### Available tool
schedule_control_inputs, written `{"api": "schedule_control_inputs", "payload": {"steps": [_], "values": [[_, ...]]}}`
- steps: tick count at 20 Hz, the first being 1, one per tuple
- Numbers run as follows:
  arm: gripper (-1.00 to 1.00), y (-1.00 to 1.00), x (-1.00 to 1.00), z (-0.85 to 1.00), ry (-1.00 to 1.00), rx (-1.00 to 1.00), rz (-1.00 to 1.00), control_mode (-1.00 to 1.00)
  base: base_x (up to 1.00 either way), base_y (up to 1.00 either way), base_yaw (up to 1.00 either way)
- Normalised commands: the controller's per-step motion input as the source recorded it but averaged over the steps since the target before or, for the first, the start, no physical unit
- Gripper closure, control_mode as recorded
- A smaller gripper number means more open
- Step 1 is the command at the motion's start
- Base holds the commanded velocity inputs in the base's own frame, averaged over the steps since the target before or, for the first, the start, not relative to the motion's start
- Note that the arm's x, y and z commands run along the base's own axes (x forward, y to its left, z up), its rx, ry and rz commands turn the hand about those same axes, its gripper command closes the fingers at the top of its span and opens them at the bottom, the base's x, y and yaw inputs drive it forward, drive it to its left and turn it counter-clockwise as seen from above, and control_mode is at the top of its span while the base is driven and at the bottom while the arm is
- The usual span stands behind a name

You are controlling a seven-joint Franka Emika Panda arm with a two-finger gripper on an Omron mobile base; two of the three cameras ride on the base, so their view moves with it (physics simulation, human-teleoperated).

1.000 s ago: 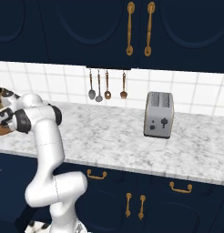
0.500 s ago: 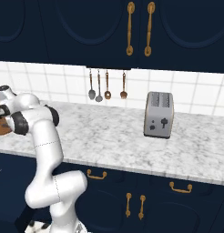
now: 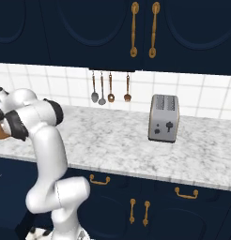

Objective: Place the appropriate cutting tool for cutting the carrot skin on the cutting board.

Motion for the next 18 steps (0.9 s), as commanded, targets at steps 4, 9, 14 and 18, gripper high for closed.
{"api": "schedule_control_inputs", "payload": {"steps": [4, 9, 14, 18], "values": [[-1.0, -0.91, -0.56, 0.31, -0.01, 0.06, -0.07, -1.0, 0.0, 0.0, 0.0], [-1.0, -0.92, -0.37, 0.5, 0.0, 0.05, -0.1, -1.0, 0.0, 0.0, 0.0], [-1.0, -0.98, -0.07, 0.45, 0.0, 0.05, -0.11, -1.0, 0.0, 0.0, 0.0], [-1.0, -1.0, 0.0, 0.38, 0.0, 0.09, -0.09, -1.0, 0.0, 0.0, 0.0]]}}
